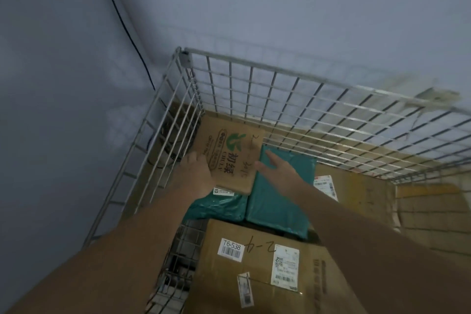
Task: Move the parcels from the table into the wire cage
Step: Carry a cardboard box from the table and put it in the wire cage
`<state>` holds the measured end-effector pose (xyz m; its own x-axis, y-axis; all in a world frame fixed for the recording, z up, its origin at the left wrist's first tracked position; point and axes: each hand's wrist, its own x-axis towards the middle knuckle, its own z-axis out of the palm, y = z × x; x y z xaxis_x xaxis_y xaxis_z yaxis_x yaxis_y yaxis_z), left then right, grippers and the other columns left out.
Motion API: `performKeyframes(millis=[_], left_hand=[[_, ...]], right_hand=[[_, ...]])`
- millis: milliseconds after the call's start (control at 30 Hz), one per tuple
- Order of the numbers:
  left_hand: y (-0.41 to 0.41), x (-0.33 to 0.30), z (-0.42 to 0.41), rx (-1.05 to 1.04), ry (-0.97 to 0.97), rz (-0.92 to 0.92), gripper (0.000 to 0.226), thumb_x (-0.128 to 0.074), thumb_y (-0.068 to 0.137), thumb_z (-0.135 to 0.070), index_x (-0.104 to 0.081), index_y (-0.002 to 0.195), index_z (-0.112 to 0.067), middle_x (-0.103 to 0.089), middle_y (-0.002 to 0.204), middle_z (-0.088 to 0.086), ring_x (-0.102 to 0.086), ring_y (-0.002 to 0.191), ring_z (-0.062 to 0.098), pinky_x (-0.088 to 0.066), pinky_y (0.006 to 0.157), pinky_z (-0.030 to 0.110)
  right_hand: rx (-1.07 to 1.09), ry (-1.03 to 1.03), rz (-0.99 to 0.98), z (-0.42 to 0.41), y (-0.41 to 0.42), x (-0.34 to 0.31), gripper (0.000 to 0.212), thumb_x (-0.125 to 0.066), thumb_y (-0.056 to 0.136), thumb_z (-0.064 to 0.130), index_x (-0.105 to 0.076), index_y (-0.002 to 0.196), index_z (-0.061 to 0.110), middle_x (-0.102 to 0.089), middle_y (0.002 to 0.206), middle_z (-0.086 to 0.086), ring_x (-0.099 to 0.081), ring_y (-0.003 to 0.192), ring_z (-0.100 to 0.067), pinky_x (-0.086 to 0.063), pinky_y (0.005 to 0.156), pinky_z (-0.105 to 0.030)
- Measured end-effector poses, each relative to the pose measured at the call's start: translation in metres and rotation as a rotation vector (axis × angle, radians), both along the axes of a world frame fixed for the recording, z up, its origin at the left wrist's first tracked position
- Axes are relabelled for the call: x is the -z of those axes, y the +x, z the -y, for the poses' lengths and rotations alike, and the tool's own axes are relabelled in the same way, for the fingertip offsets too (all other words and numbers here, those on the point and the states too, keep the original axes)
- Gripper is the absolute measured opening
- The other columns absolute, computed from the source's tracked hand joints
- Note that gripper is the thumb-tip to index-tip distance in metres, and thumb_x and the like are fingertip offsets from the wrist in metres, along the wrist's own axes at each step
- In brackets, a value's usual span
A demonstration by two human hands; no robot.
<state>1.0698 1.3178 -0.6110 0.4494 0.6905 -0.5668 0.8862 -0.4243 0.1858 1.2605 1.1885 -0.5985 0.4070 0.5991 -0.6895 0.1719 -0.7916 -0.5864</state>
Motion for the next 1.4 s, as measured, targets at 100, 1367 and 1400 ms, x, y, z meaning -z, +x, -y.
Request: performKeyframes(millis=[100,1367,1400], left_hand=[[0.002,-0.083,-0.006,0.047,0.013,0.026,0.063,-0.063,0.088,-0.061,-0.056,0.134,-0.018,-0.049,0.138,0.008,-0.049,0.126,0.027,-0.047,0.105,0.048],[-0.527,-0.907,0.580,-1.030,0.941,-0.204,0.088,-0.048,0.093,-0.071,-0.023,0.164,-0.026,-0.024,0.171,0.000,-0.030,0.154,0.027,-0.030,0.121,0.047],[-0.550,-0.905,0.610,-1.092,0.937,-0.241,0.088,-0.048,0.093,-0.071,-0.023,0.164,-0.026,-0.025,0.171,0.000,-0.030,0.154,0.027,-0.030,0.121,0.048]], right_hand=[[-0.221,0.017,0.239,-0.005,0.020,-0.091,0.071,-0.051,0.101,0.063,-0.030,0.163,0.036,-0.048,0.159,-0.005,-0.066,0.120,-0.030,-0.056,0.085,-0.033],[-1.554,1.144,0.706,0.280,-0.543,-0.891,0.089,-0.051,0.093,0.073,-0.019,0.166,0.035,-0.024,0.172,-0.001,-0.024,0.158,-0.025,-0.026,0.125,-0.048],[-1.609,1.171,0.675,0.300,-0.576,-0.889,0.089,-0.051,0.093,0.074,-0.019,0.166,0.035,-0.024,0.172,0.000,-0.024,0.158,-0.025,-0.026,0.125,-0.048]])
